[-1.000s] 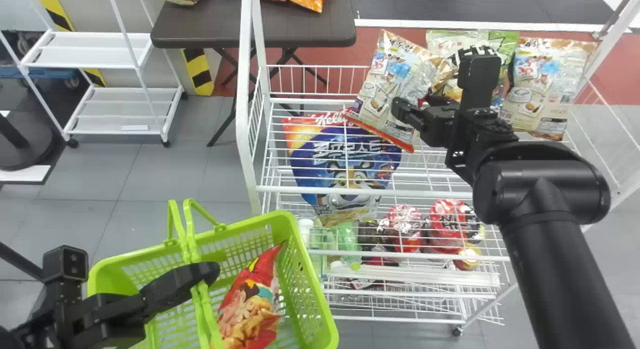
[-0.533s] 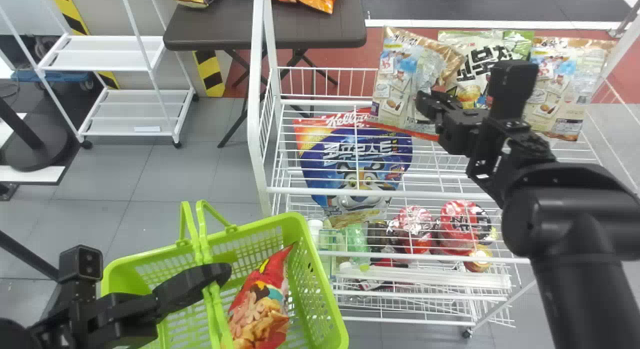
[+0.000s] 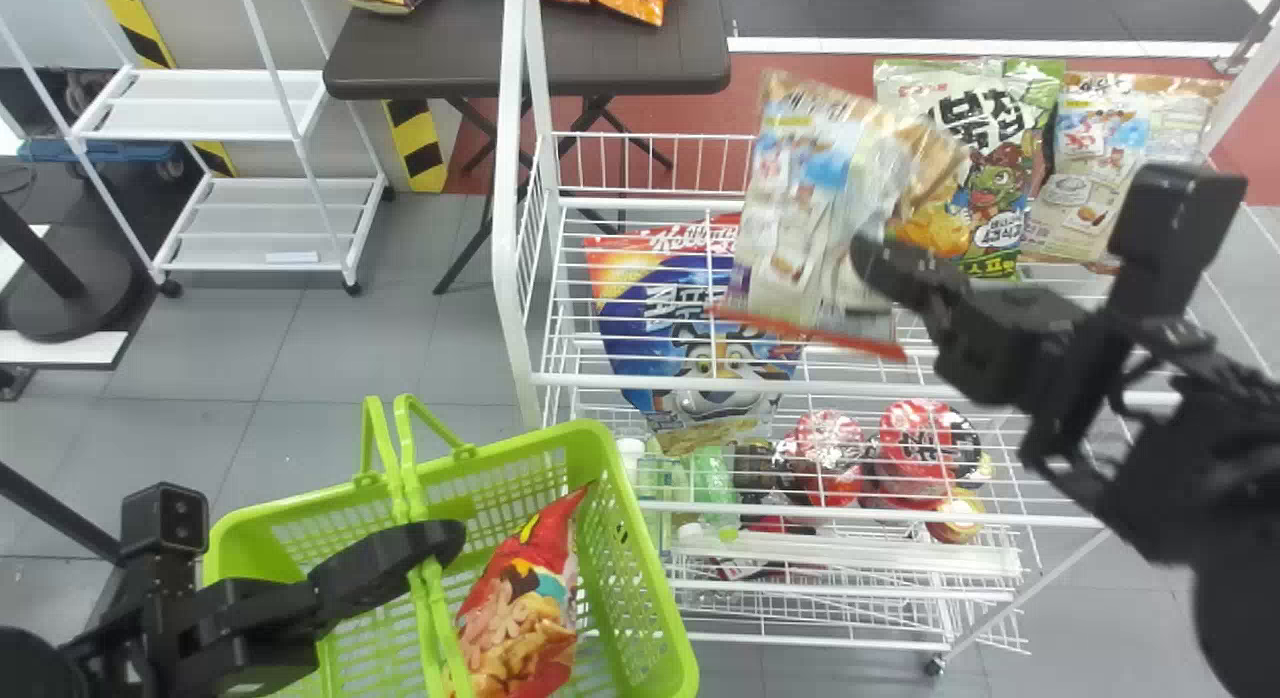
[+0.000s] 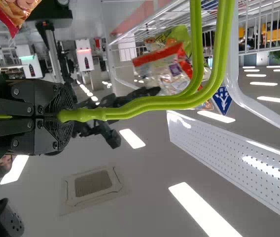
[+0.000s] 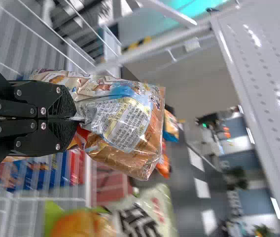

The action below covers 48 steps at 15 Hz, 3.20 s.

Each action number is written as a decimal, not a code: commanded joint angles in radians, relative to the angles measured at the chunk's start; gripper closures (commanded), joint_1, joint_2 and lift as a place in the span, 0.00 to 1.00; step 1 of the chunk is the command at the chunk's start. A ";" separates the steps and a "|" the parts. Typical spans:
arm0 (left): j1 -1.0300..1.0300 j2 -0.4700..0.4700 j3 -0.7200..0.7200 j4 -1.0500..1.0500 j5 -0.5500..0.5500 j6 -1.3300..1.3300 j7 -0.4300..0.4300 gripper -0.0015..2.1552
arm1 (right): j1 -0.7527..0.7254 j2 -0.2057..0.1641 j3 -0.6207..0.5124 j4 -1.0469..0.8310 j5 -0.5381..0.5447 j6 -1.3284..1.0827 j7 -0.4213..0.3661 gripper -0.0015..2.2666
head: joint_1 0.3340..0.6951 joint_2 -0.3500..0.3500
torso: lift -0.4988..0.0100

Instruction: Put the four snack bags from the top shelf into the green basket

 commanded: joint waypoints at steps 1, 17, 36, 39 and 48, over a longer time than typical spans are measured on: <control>-0.010 -0.002 -0.002 0.002 -0.002 0.000 -0.011 1.00 | 0.070 -0.012 0.012 -0.115 -0.040 0.204 0.022 1.00 | 1.00 0.58 | 0.98; -0.004 -0.008 -0.050 -0.009 0.009 0.034 -0.011 1.00 | -0.024 -0.026 0.503 0.050 0.027 0.376 -0.033 1.00 | 1.00 1.00 | 0.98; -0.002 -0.006 -0.031 -0.003 0.009 0.034 -0.011 1.00 | -0.177 -0.029 0.055 0.244 0.261 -0.201 -0.169 0.03 | 1.00 0.49 | 0.98; -0.001 -0.005 -0.030 0.000 0.009 0.034 -0.011 1.00 | -0.317 -0.029 0.028 0.505 0.359 -0.324 -0.218 0.03 | 1.00 0.40 | 0.98; 0.001 -0.002 -0.024 0.005 0.009 0.031 -0.011 1.00 | -0.587 -0.029 0.035 0.981 0.451 -0.444 -0.315 0.57 | 1.00 0.29 | 0.98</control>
